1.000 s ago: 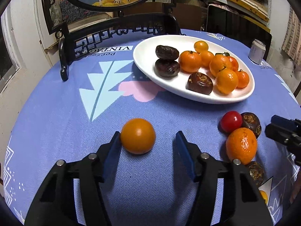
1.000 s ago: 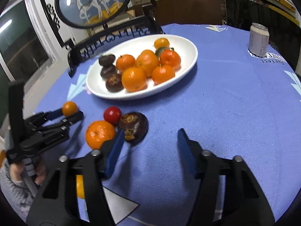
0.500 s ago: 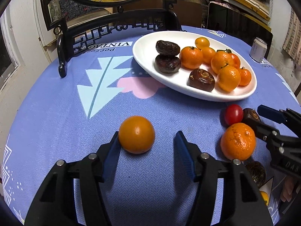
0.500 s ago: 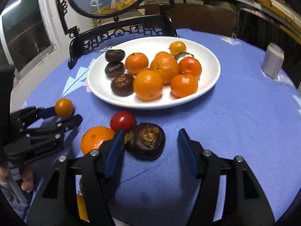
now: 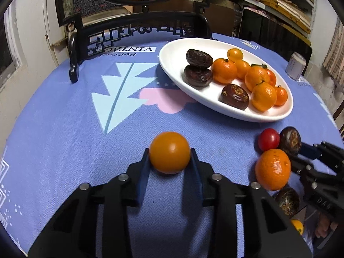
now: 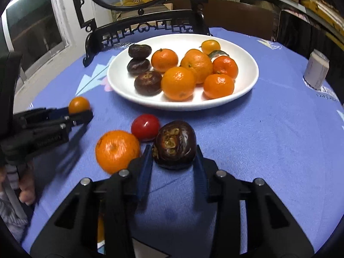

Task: Organize fruits
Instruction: 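Grasp an orange kumquat with the left gripper while the right grasps a water chestnut, then carry both fruits onto the white plate and open both grippers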

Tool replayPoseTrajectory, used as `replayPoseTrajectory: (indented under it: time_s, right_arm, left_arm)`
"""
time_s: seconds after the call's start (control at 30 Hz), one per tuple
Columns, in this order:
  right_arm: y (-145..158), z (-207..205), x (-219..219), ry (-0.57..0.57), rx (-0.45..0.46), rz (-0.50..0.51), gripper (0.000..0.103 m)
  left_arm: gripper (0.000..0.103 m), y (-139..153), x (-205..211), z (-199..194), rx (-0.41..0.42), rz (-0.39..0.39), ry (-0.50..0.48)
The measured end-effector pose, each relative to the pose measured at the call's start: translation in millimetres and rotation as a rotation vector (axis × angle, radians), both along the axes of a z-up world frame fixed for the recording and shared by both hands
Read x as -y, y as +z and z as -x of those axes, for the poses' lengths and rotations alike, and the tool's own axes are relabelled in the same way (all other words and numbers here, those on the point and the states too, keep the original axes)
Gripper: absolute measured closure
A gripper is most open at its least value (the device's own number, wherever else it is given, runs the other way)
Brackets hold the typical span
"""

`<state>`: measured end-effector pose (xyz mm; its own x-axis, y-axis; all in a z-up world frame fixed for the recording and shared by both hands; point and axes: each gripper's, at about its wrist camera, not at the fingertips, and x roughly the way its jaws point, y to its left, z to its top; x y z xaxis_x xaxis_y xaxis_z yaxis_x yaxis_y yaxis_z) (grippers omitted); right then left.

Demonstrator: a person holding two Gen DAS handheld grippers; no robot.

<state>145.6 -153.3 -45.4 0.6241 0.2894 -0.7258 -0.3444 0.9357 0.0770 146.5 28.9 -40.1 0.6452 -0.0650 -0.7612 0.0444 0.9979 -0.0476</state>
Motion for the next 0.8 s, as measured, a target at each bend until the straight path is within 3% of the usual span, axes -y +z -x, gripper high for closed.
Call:
replayPoseTrajectory:
  time_s: [0.2,0.37,0.57,0.8]
  right_arm:
    - [-0.6,1.9,7.6,-0.016,-0.008,-0.023,0.064]
    - [4.9,6.3,18.5,-0.036,-0.012,-0.049,0.065]
    - [36.4,19.5,39.6,-0.077,0.071,-0.119,0.065]
    - [80.1,-12.3,48.7,-0.142,0.166,-0.15,0.065]
  left_arm:
    - [0.068,2.3,3.9,3.6,0.02,-0.013,-0.005]
    - [0.068,16.9,8.4,13.8,0.085,-0.031,-0.011]
    - [0.068,39.1,21.2,21.0,0.163,-0.051,-0.029]
    - [0.068,70.1,46.3,-20.8,0.206,-0.052,-0.049]
